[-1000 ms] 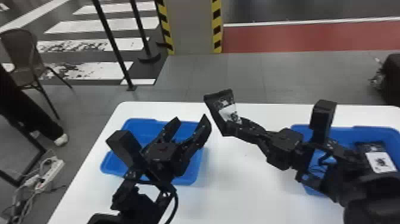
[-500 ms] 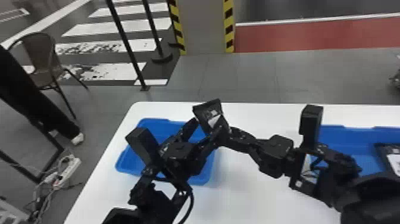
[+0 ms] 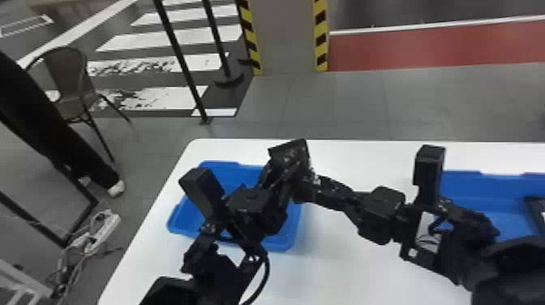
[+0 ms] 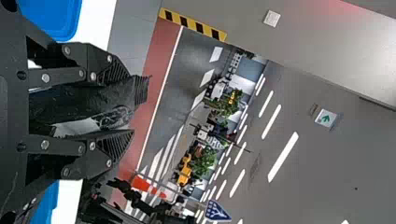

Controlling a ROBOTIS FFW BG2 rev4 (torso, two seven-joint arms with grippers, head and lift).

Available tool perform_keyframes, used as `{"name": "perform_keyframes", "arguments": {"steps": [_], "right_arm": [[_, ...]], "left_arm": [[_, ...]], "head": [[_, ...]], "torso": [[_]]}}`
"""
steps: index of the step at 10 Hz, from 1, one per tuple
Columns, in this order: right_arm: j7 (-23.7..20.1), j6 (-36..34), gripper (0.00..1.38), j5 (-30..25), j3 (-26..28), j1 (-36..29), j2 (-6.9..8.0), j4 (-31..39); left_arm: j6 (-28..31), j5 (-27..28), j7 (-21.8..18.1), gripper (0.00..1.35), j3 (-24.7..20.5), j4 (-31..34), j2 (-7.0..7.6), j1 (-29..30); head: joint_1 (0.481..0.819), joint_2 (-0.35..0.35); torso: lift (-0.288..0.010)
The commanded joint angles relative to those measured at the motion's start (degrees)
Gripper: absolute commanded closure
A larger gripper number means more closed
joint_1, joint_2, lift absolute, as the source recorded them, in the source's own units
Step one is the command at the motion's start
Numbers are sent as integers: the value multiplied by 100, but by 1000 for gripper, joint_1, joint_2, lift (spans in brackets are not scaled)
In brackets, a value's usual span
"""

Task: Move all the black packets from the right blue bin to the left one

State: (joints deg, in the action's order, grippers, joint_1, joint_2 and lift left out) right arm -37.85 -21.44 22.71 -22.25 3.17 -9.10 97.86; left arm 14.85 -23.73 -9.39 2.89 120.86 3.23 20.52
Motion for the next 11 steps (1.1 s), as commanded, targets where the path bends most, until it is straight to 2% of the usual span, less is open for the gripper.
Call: {"name": "perform_keyframes", "arguments": {"steps": [1,2,3,4,5,6,7,8,9,10,11], "right_arm": [[6,35,1144,23,10,35,5,-20],[15,50,1093,50,10,49,5,-48],[6,176,765,59,63,35,14,-48],[6,260,271,50,230,-35,31,-34],[6,303,25,-144,590,-218,75,121],[15,289,102,-381,959,-415,146,318],[76,190,170,-530,1346,-640,207,500],[164,120,182,-574,1601,-781,216,655],[173,78,182,-662,1794,-795,216,768],[173,21,182,-759,1935,-795,216,922],[173,21,182,-768,1987,-795,216,950]], "left_arm": [[-65,44,-1,1216,-17,15,-24,43],[-149,70,-1,1216,-61,15,-59,85],[-332,87,16,1216,-122,15,-112,127],[-515,140,51,1216,-193,15,-147,155],[-712,272,113,1216,-307,15,-200,184],[-979,483,227,1216,-395,-55,-244,226],[-1598,852,412,1216,-492,-435,-288,184],[-2048,1116,693,1216,-518,-1138,-314,1],[-2596,1467,754,1216,-597,-2024,-314,-309],[-2906,1564,763,1216,-606,-2615,-296,-506],[-3018,1775,825,1216,-641,-2783,-296,-562]], "head": [[695,248],[695,247],[695,249],[695,255],[695,257],[695,251],[695,245],[695,234],[695,224],[695,213],[695,206]], "torso": [[-110],[-110],[-110],[-110],[-110],[-110],[-110],[-110],[-110],[-110],[-110]]}}
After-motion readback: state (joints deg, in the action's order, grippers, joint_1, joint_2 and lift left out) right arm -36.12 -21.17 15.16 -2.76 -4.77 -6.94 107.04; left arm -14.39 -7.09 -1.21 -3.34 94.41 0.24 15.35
